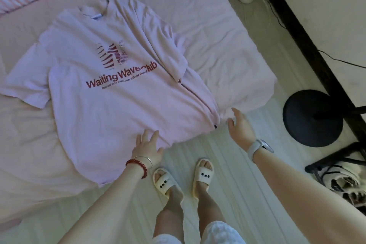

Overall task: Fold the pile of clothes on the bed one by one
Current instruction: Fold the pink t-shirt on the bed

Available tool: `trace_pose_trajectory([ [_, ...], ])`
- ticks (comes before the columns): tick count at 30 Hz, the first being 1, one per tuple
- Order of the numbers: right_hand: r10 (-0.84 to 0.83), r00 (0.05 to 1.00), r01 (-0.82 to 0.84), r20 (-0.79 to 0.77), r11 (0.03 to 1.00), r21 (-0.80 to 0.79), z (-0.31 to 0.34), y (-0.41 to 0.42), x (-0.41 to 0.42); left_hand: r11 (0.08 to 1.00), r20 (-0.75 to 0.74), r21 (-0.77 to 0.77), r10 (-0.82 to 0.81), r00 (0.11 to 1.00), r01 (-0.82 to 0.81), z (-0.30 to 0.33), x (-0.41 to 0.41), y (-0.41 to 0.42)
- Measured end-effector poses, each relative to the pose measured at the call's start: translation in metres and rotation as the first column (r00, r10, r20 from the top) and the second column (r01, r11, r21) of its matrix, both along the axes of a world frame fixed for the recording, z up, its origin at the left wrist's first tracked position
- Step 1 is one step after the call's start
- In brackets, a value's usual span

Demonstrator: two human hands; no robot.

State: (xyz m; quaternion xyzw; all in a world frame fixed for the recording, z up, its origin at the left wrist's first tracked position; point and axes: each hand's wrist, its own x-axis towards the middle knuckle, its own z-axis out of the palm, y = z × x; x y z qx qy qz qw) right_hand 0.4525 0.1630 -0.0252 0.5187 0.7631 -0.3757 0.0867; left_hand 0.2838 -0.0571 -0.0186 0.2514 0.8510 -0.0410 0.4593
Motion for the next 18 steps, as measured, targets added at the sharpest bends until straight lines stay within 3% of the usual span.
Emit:
trace_pose_trajectory([
  [11, -0.004, 0.985, -0.019, -0.175, 0.992, -0.128, 0.052, 0.047, -0.134, 0.92, -0.115, 0.384, 0.13, 0.985, -0.076, 0.055, -0.101, 0.081],
  [15, -0.137, 0.97, 0.096, -0.203, 0.975, -0.201, 0.046, 0.071, -0.196, 0.891, -0.131, 0.449, 0.134, 0.982, -0.062, 0.052, -0.167, 0.115],
  [18, -0.318, 0.938, 0.273, -0.139, 0.923, -0.271, 0.023, 0.094, -0.248, 0.881, -0.138, 0.471, 0.117, 0.983, -0.039, 0.037, -0.219, 0.143],
])
